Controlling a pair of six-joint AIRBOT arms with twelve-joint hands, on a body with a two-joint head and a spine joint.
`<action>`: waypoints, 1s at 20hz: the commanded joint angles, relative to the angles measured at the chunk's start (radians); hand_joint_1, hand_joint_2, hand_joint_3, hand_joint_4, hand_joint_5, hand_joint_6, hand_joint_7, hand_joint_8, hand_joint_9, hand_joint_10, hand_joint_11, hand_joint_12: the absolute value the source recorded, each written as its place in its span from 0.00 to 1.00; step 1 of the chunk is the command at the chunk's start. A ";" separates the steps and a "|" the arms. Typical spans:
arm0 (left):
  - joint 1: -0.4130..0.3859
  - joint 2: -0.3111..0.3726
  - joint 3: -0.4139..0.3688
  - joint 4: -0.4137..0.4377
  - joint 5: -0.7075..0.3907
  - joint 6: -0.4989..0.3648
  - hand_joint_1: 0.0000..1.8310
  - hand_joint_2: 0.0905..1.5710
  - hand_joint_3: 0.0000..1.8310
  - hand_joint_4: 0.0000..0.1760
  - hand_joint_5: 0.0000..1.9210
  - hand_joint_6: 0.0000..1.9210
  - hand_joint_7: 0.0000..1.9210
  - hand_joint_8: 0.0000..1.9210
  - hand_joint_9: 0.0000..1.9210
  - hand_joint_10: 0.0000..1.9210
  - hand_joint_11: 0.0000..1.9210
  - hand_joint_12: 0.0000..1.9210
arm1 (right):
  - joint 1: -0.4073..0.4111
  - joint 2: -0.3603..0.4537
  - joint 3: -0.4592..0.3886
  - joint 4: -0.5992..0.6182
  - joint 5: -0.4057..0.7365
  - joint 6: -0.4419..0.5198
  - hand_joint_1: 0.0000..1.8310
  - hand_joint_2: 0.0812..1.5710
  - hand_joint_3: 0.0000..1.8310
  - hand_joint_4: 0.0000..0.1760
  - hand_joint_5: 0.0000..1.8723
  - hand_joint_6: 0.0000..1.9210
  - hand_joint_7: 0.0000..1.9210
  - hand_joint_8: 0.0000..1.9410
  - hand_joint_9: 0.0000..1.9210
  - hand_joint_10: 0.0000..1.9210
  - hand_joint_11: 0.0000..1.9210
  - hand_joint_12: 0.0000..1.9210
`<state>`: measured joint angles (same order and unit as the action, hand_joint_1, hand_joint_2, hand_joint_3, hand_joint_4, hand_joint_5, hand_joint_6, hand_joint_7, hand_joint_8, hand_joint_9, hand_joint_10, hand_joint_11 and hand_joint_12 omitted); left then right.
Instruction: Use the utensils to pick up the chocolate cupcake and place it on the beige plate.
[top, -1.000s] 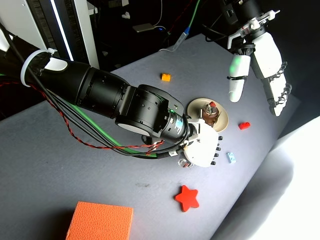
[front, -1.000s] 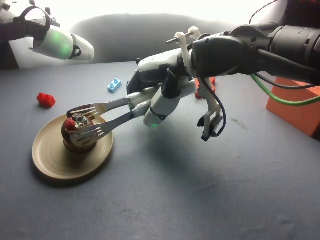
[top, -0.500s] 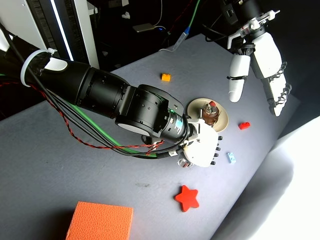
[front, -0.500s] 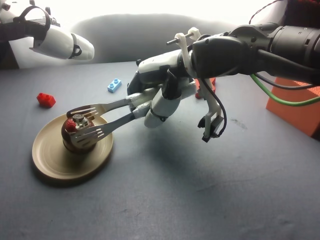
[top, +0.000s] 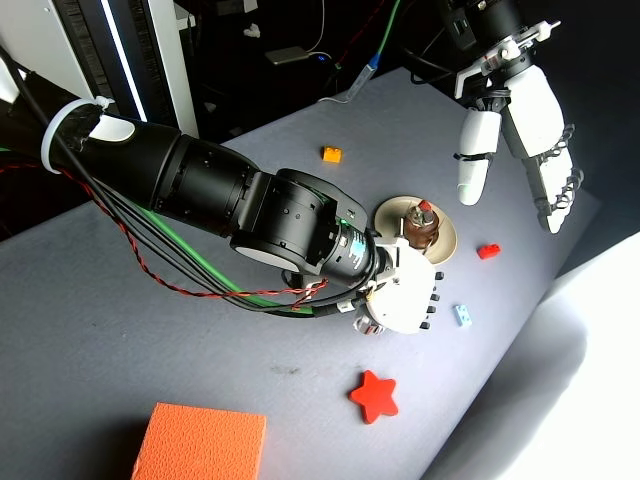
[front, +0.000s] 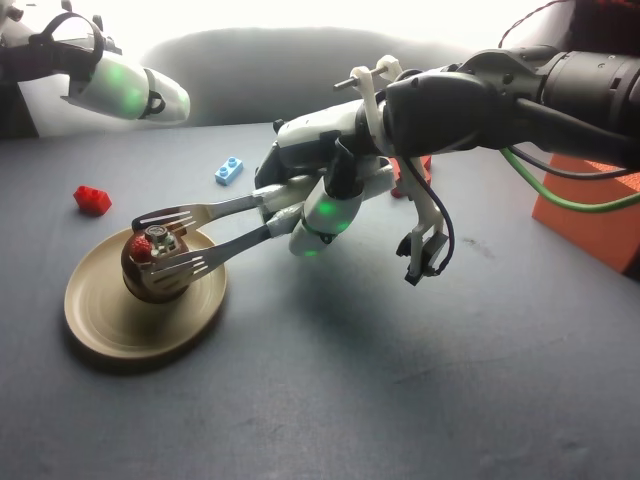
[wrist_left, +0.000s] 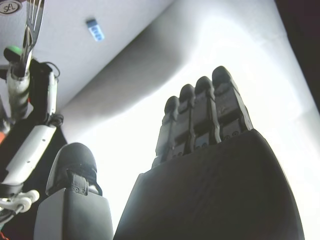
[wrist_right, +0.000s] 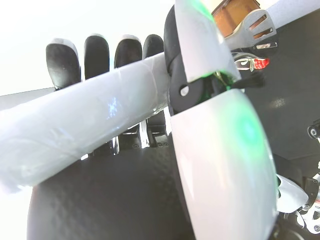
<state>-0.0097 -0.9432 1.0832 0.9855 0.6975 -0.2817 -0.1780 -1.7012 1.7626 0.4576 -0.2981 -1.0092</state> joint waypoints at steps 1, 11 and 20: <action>-0.019 0.010 0.001 0.062 -0.026 0.000 0.08 0.71 0.00 0.00 0.03 0.00 0.05 0.00 0.03 0.00 0.00 0.06 | 0.017 0.006 0.002 0.028 0.082 0.013 0.62 0.80 0.00 0.00 0.36 0.70 0.37 0.81 0.24 0.78 0.29 0.94; -0.027 0.008 0.004 0.061 -0.026 0.000 0.08 0.71 0.00 0.00 0.03 0.00 0.05 0.00 0.03 0.00 0.00 0.05 | 0.011 0.008 0.001 0.038 0.079 0.013 0.57 0.83 0.00 0.00 0.32 0.79 0.23 0.71 0.19 0.78 0.21 0.96; -0.027 0.008 0.004 0.055 -0.026 0.000 0.08 0.71 0.00 0.00 0.01 0.00 0.02 0.00 0.02 0.00 0.00 0.04 | -0.002 0.009 0.001 0.039 0.079 0.013 0.59 0.75 0.00 0.00 0.26 0.45 0.24 0.58 0.20 0.69 0.18 0.91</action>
<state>-0.0223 -0.9436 1.0836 0.9833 0.6979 -0.2817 -0.1860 -1.6989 1.7626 0.4717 -0.2989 -1.0065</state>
